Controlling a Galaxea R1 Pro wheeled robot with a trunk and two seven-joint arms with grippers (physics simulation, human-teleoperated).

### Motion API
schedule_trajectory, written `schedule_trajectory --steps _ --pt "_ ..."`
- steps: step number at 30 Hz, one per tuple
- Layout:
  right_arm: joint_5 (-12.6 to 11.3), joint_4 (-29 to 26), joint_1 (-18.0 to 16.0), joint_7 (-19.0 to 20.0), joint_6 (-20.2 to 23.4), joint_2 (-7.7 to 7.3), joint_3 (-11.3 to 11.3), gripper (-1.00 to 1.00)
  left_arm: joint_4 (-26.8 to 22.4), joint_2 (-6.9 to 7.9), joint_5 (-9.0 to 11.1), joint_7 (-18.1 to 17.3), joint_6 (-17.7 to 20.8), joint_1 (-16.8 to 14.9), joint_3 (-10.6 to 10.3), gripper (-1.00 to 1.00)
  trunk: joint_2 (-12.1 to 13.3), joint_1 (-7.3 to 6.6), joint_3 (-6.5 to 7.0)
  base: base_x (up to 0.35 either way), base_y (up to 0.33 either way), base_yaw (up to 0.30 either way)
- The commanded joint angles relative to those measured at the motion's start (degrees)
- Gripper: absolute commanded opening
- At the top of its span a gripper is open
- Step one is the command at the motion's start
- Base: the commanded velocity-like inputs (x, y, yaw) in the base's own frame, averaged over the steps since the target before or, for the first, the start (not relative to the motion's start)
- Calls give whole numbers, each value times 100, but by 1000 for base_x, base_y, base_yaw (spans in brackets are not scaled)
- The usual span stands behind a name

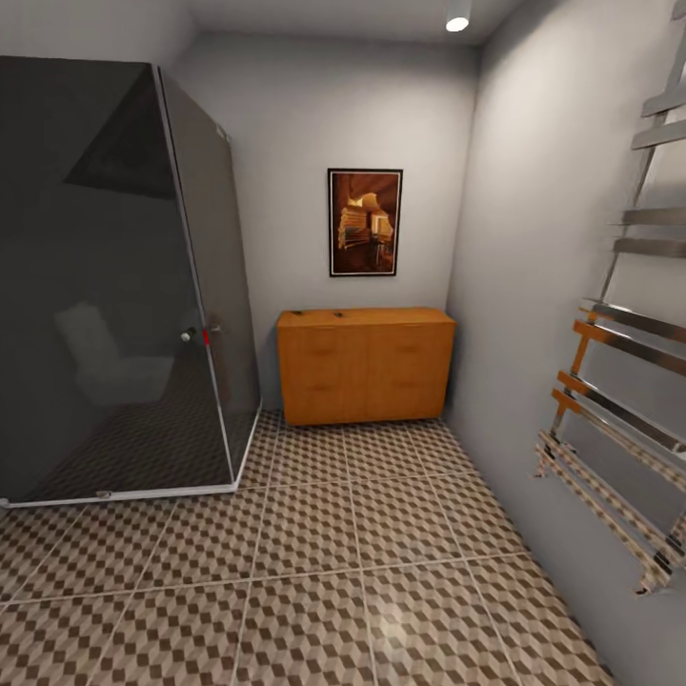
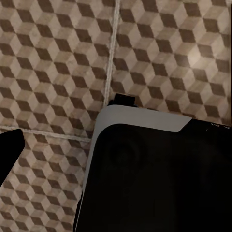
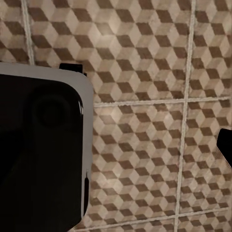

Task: Take the four mousetraps from the cabinet in the bathroom and place them on the bathroom floor. Make sure all four end up on the same floor surface, and ensure that at least two of them are either under or directly next to the same bathroom sink.

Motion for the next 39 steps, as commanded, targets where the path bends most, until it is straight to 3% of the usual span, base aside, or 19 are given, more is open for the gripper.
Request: schedule_trajectory --steps 1,11,39 --pt "-3 19 -8 -18 -30 1 46 100 1 -1 60 21 -16 -4 -41 100 -4 4 -7 320 0 0" --pt "5 18 -5 10 -37 -2 53 100 0 -1 162 21 -8 -5 -4 100 -4 4 -7 320 0 0" --pt "14 19 -5 56 -56 -16 61 100 9 -7 180 21 157 -7 3 100 -4 4 -7 320 0 0"
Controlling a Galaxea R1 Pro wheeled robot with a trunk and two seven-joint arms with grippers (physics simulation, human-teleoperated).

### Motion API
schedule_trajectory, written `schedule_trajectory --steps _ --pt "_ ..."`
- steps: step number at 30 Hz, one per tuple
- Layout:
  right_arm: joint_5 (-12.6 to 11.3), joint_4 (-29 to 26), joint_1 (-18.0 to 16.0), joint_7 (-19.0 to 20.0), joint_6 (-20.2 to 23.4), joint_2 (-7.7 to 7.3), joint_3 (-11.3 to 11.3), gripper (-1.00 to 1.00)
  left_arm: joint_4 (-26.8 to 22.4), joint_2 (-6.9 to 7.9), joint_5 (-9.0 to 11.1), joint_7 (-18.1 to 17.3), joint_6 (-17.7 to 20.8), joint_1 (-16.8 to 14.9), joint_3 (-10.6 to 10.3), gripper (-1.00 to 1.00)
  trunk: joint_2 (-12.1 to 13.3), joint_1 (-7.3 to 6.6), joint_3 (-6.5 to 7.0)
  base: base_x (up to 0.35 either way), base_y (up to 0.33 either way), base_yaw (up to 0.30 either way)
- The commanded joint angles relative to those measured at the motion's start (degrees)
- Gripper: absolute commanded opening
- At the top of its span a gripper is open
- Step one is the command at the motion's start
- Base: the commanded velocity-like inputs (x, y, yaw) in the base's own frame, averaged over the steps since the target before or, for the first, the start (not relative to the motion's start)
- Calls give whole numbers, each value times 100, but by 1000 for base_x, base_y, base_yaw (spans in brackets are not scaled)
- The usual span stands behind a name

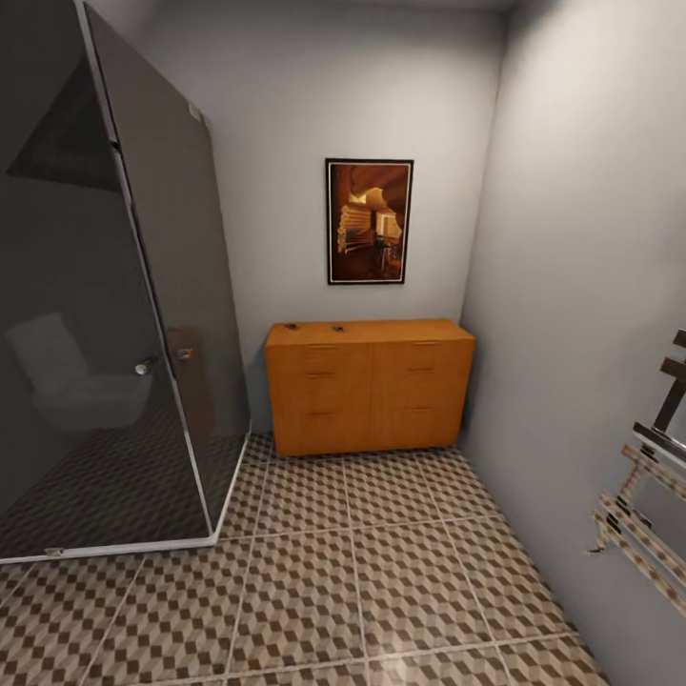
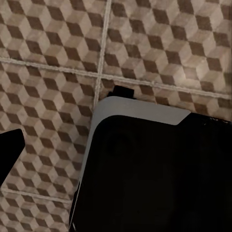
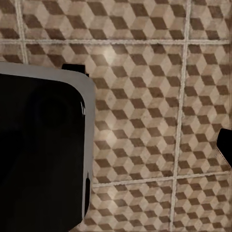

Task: Take the four mousetraps from the cabinet in the bathroom and place them on the bathroom floor. Make sure all four end up on the same floor surface, and ensure that at least two of them are either under or directly next to the same bathroom sink.

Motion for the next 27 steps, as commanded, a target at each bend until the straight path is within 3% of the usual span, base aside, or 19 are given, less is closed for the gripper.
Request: schedule_trajectory --steps 1,27 --pt "-1 18 -8 -22 -30 0 46 100 0 -2 49 22 1 -4 -49 100 -4 4 -7 320 0 0" --pt "8 18 -8 -18 -50 12 48 100 -2 -11 329 14 59 -3 -35 100 -4 4 -7 320 0 0"
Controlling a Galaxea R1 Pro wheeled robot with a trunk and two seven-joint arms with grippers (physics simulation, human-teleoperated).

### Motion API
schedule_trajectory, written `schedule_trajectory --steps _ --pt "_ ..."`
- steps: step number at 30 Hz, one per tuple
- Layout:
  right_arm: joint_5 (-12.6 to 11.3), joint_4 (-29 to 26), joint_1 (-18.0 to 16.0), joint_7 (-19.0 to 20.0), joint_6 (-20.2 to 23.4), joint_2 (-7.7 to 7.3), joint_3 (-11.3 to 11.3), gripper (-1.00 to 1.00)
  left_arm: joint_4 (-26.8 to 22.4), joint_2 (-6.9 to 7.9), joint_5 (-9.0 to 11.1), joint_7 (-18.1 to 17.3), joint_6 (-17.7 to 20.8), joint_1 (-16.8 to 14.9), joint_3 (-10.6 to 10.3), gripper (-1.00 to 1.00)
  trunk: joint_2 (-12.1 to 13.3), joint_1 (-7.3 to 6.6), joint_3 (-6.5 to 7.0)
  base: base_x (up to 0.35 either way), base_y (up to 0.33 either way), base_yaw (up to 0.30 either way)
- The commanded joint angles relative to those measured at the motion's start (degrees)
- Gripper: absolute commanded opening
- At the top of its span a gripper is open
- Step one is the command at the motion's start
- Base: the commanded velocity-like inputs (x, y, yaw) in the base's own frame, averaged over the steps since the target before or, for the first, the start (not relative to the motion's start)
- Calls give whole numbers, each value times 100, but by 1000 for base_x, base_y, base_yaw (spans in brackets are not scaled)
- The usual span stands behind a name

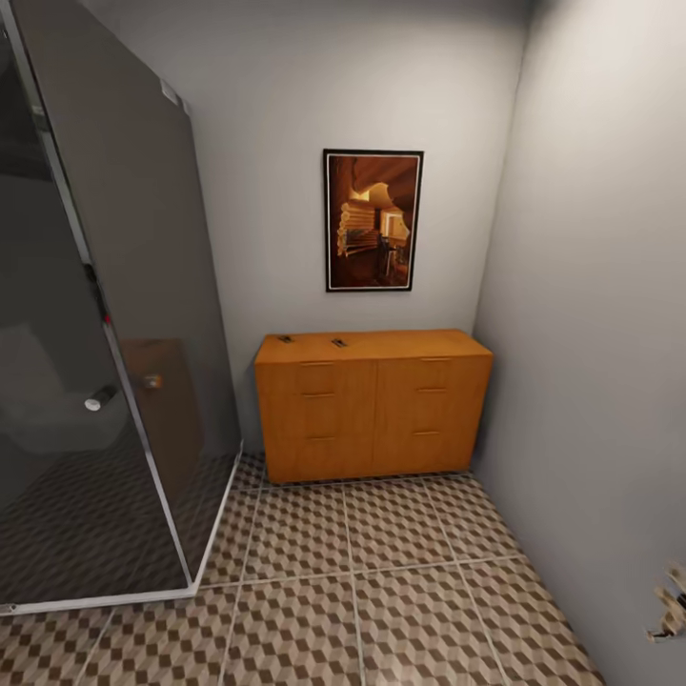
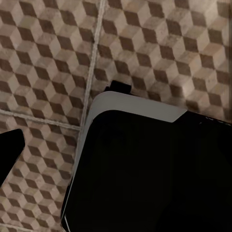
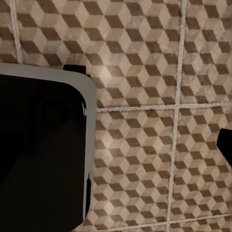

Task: Take the four mousetraps from the cabinet in the bathroom and place them on the bathroom floor. Make sure all four end up on the same floor surface, and ensure that at least two of them are either under or directly next to the same bathroom sink.

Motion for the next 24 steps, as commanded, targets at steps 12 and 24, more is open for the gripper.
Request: schedule_trajectory --steps 12,24 --pt "82 19 -8 -19 -52 -9 46 100 8 12 60 28 -7 0 -46 100 -4 4 -7 320 0 0" --pt "118 19 -8 -27 -61 8 46 100 11 0 64 28 -7 -3 -49 100 -4 4 -7 320 0 0"
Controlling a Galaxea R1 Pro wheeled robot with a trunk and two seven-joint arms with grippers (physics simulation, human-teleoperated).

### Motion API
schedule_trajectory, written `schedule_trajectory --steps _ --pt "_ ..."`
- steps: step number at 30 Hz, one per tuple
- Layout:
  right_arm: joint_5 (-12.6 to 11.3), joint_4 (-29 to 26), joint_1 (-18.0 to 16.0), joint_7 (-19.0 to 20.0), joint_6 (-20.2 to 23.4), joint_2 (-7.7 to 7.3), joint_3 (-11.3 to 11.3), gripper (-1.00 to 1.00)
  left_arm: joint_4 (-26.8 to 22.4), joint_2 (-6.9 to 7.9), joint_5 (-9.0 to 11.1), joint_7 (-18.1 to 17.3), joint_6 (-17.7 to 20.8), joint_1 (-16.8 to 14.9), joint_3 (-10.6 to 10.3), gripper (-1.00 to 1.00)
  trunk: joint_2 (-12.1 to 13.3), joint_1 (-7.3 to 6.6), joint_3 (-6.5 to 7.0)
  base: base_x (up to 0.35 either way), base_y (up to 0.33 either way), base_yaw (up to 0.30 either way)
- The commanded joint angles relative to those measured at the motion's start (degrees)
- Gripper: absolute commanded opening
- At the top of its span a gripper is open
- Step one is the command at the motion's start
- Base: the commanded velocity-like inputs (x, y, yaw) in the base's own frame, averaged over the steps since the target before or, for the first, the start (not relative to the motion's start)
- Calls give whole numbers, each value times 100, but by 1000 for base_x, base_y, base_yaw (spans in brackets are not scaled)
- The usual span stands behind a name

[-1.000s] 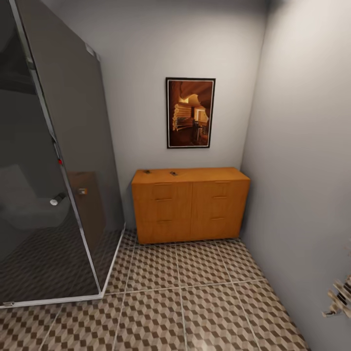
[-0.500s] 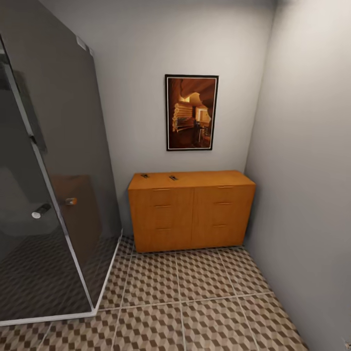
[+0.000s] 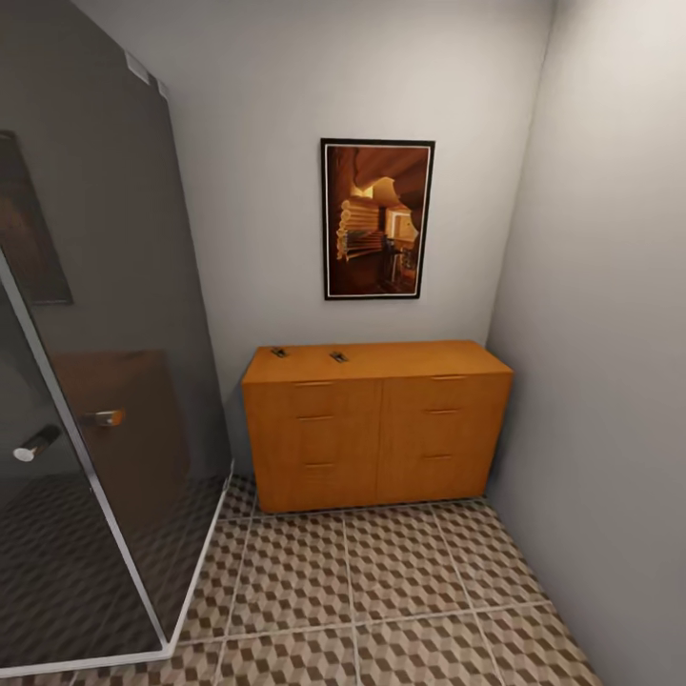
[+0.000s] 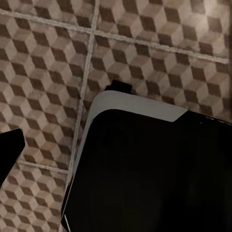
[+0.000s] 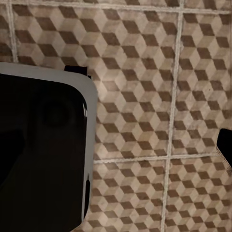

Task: Take the four mousetraps from the cabinet in the bathroom and place them on the bathroom floor. Make sure all four end up on the same floor surface, and ensure that at least two of them are either under or directly next to the same bathroom sink.

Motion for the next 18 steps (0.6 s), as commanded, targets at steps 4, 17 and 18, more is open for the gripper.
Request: schedule_trajectory --steps 4,17,18 --pt "13 19 -8 -27 -29 5 45 100 -1 -2 46 26 -8 -1 -48 100 -4 4 -7 320 0 0" --pt "8 19 -8 -27 -31 -8 45 100 -1 -8 46 26 -11 -5 -47 100 -4 4 -7 320 0 0" --pt "9 19 -8 -27 -31 -9 45 100 -1 -6 46 26 -12 -5 -47 100 -4 4 -7 320 0 0"
